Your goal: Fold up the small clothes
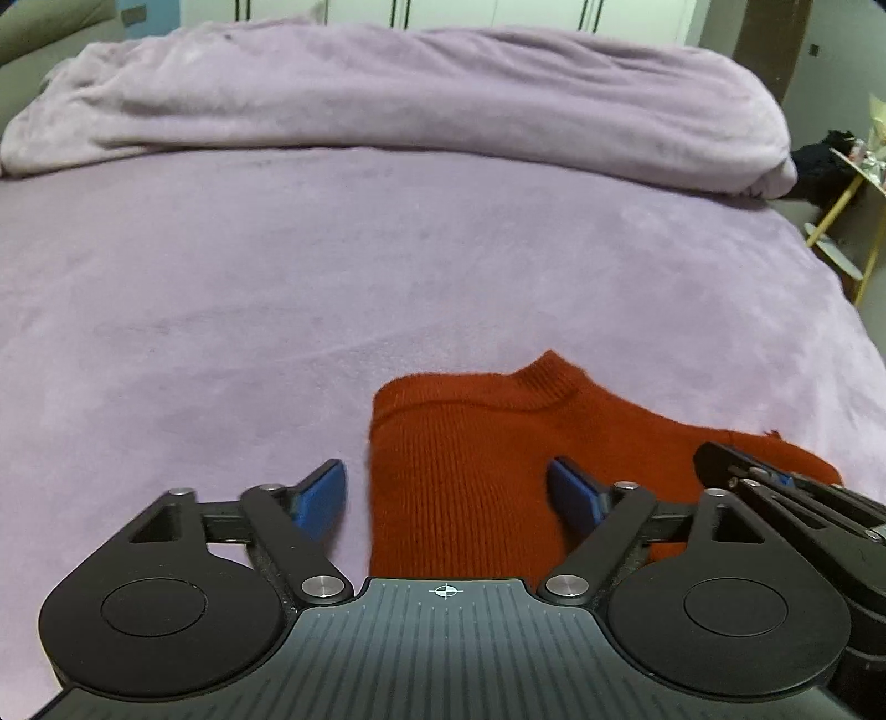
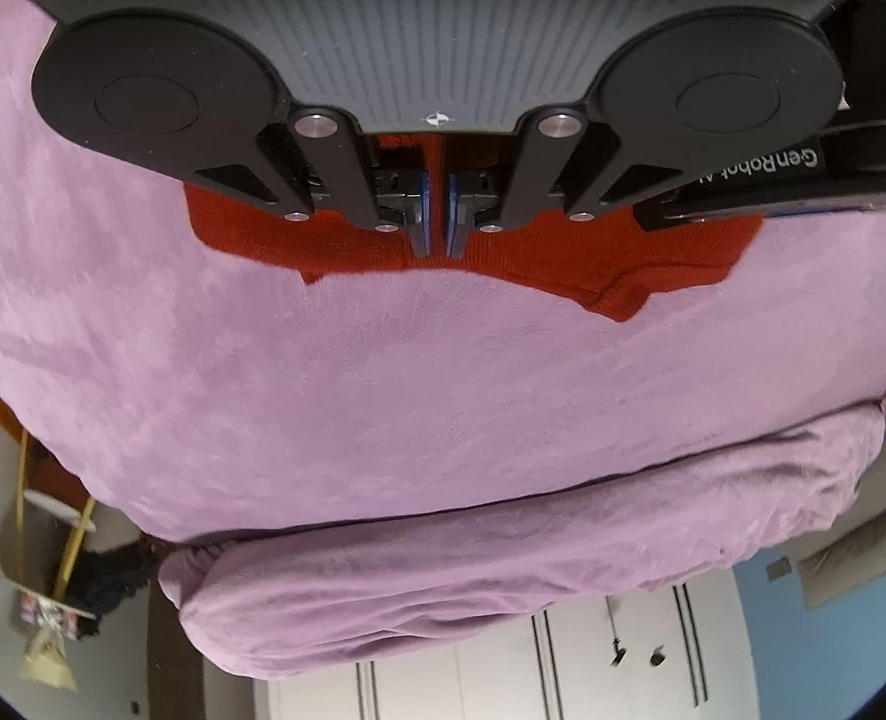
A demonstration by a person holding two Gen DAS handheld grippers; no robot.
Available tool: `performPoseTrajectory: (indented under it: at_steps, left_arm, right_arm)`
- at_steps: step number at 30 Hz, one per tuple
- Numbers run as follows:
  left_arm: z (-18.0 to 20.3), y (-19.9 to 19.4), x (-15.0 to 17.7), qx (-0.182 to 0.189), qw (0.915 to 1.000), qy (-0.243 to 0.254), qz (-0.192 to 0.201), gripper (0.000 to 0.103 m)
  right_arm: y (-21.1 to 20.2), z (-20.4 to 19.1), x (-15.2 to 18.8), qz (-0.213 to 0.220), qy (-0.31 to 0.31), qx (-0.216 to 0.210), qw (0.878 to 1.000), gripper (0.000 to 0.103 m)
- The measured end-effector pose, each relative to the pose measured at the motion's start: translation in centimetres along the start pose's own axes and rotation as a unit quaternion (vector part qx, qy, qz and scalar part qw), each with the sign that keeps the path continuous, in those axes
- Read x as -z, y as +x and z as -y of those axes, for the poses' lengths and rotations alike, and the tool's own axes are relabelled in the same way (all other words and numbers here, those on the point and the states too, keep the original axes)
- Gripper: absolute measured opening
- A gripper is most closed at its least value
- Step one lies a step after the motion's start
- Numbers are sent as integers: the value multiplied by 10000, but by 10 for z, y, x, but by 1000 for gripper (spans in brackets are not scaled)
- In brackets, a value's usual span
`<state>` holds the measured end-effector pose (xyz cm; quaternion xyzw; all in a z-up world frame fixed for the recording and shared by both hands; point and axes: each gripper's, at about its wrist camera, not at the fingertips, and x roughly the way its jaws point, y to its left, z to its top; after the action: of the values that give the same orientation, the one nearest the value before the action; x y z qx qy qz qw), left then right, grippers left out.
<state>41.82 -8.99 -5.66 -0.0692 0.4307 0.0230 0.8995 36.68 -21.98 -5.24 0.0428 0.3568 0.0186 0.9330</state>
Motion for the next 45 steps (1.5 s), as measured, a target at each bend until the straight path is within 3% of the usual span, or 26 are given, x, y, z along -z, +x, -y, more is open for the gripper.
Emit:
performPoseTrajectory:
  at_steps: [6, 15, 19, 22, 24, 25, 26, 28, 32, 35, 38, 42, 44, 45]
  left_arm:
    - [2, 18, 3, 88, 9999, 121, 1, 97]
    - [3, 29, 7, 110, 9997, 153, 153, 101]
    - [1, 26, 8, 139, 9996, 156, 176, 102]
    - [-9, 18, 7, 419, 9990, 148, 20, 102]
    - [-23, 7, 5, 755, 9968, 162, -226, 102]
    - [-39, -4, 7, 1073, 9938, 32, -301, 102]
    - [-54, -14, 11, 1366, 9899, -149, -343, 101]
    - [-86, -34, 24, 1856, 9809, -431, -402, 101]
    - [-122, -44, 55, 2585, 9610, -769, -613, 101]
    - [-120, -41, 59, 2950, 9488, -954, -610, 101]
    - [-101, -20, 57, 3344, 9301, -1102, -1048, 95]
    - [-87, -2, 53, 3332, 9280, -1209, -1148, 93]
    - [-88, -2, 54, 3248, 9281, -1431, -1122, 80]
    - [-90, -3, 53, 3158, 9298, -1528, -1111, 65]
  right_arm:
    - [10, 24, 10, 188, 435, -399, 9981, 3]
    - [14, 36, 17, 445, 750, -636, 9942, 1]
    - [2, 38, 16, 486, 886, -677, 9926, 1]
    - [-27, 47, 16, 316, 981, -834, 9912, 4]
    - [-55, 65, 22, 227, 1108, -947, 9891, 22]
    - [-72, 79, 29, 225, 1224, -1018, 9870, 49]
    - [-83, 94, 36, 254, 1363, -1156, 9836, 68]
    - [-97, 125, 48, -96, 1741, -1235, 9769, 77]
    - [-83, 168, 67, -870, 2603, -1911, 9424, 77]
    - [-67, 176, 73, -926, 2936, -2377, 9212, 75]
    - [-43, 174, 77, -1240, 3372, -2901, 8870, 54]
    - [-27, 159, 82, -1298, 3469, -3028, 8782, 39]
    - [-26, 152, 84, -1298, 3625, -3008, 8725, 33]
    - [-29, 147, 84, -1315, 3727, -3095, 8649, 33]
